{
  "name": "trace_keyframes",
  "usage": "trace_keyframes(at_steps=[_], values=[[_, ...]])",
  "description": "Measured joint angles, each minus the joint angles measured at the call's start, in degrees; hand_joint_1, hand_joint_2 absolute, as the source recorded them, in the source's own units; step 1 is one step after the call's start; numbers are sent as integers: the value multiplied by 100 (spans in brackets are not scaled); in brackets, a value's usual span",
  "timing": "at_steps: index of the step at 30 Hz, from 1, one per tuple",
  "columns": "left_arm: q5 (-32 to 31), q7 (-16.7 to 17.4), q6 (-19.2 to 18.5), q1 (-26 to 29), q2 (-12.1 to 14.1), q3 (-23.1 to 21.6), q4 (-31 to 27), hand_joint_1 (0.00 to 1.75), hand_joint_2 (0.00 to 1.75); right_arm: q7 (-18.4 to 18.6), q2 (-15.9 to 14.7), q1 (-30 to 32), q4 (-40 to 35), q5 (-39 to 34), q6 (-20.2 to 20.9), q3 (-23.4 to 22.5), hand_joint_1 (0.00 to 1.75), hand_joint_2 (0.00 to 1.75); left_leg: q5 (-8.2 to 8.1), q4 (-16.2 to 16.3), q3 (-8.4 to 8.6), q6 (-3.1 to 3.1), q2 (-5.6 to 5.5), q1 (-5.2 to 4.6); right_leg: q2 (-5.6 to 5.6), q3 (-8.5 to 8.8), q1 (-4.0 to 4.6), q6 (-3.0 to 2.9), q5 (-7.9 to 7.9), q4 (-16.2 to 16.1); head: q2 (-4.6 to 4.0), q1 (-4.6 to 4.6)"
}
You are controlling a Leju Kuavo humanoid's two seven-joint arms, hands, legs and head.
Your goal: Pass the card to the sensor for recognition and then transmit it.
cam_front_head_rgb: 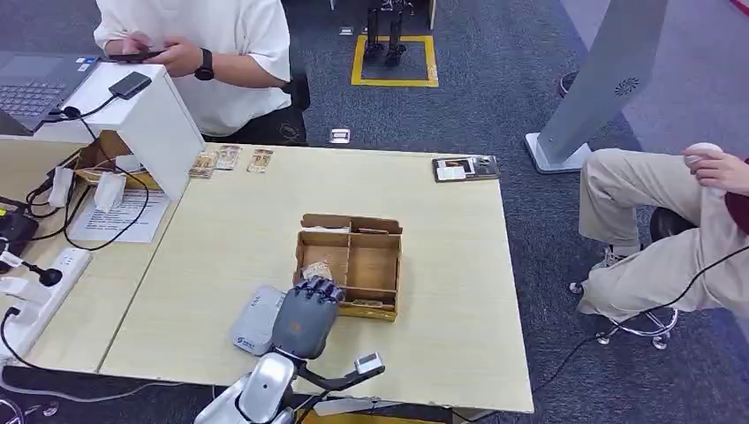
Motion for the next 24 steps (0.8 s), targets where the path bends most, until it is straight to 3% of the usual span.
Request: trace_keyframes(at_steps=[1,24], values=[[0,0,0,6,-2,4,-2,0,175,0,0,0,0,0,0,0,0,175,0,0,0,0,0,0,0,0,0,0,0,0,2,-2],[-22,-70,120,148,-42,188,-151,0,175,-24,0,3,0,-15,0,0,0,175,0,0,0,0,0,0,0,0,0,0,0,0,0,-2]])
